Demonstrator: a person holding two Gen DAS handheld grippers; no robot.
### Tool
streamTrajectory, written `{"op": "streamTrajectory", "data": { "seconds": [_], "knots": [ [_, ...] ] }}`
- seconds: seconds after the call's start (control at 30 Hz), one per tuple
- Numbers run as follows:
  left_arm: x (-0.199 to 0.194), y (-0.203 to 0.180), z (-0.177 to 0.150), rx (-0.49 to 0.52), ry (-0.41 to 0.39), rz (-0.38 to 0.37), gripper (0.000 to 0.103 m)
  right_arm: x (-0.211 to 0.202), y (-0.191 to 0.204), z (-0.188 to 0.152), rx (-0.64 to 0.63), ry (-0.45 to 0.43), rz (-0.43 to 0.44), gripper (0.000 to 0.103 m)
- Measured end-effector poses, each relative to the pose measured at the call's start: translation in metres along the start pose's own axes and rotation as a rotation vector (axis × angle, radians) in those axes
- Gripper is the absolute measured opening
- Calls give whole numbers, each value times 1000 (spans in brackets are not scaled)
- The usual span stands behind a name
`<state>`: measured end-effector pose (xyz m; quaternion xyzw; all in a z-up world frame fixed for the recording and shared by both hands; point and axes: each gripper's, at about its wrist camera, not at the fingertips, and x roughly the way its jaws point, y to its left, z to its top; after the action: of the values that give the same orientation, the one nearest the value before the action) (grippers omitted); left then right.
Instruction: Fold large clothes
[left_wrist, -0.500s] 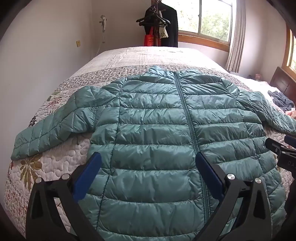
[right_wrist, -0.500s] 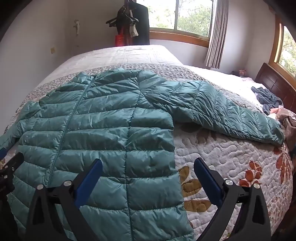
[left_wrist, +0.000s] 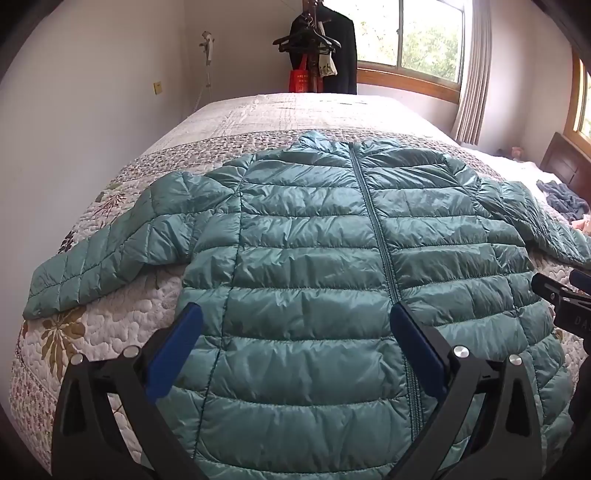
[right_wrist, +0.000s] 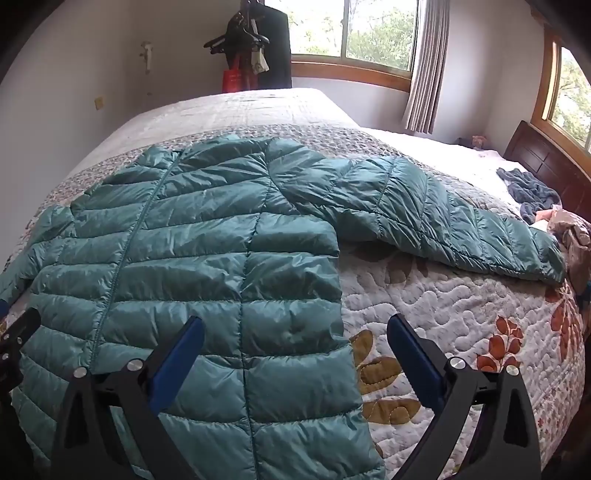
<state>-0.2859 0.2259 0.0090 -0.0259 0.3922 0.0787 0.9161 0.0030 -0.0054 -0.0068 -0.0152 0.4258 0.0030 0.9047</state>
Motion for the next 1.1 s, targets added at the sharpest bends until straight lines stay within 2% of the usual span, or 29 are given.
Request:
{"op": "streamTrajectory", "data": {
  "seconds": [1.1],
  "knots": [
    [3, 1, -2, 6, 9, 3, 100, 1, 0, 0, 0, -1, -6, 99]
  ]
}}
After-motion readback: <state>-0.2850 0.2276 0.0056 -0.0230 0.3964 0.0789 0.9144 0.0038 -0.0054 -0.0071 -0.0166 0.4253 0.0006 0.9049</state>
